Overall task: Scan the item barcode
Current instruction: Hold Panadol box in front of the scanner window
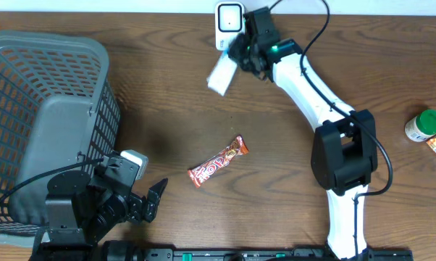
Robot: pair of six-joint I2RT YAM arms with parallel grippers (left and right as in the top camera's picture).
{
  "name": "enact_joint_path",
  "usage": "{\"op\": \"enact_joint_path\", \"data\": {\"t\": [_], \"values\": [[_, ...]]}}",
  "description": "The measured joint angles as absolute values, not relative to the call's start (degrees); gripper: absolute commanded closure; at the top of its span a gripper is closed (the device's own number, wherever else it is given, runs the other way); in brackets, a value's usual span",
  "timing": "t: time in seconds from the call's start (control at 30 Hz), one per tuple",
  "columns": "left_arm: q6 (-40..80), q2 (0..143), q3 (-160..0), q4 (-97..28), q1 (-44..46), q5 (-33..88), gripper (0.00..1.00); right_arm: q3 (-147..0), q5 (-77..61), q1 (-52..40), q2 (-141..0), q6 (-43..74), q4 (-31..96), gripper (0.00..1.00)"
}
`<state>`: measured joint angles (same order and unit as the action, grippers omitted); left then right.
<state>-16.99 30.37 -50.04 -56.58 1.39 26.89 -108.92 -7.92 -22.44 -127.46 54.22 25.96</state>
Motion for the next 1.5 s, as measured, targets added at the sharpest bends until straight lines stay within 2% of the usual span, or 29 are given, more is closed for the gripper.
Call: {"op": "enact_joint_path", "data": {"t": [0.17, 0.4, 0.7, 1.07, 1.33, 1.5], "values": [[-17.0, 30.4, -50.0, -56.6, 1.4, 26.9, 0.13, -109.0, -6.0, -22.3, -127.5, 52.1, 11.8, 0.77], [-17.0, 30.4, -50.0, -56.5, 1.4, 26.9, 0.13, -109.5, -1.0, -22.0, -130.0, 51.8, -7.4, 0.76], [-17.0, 30.4, -50.0, -56.5, 1.4, 26.9, 0.13, -109.7, 1.4, -17.8, -142.9, 62.5, -27.6, 0.73], [-17.0, 30.4, -50.0, -56.6, 1.4, 26.9, 0.13, -109.6, 1.8, -14.2, -150.5, 78.0, -36.5, 0.69], [-17.0, 30.4, -50.0, -56.6, 1.4, 26.9, 0.13, -109.6, 1.7, -15.2, -150.5, 81.6, -41.0, 0.69], [-17.0, 30.4, -50.0, -56.6, 1.4, 26.9, 0.13, -109.6, 2.0, -15.6, -150.5, 83.6, -39.2, 0.67]]}}
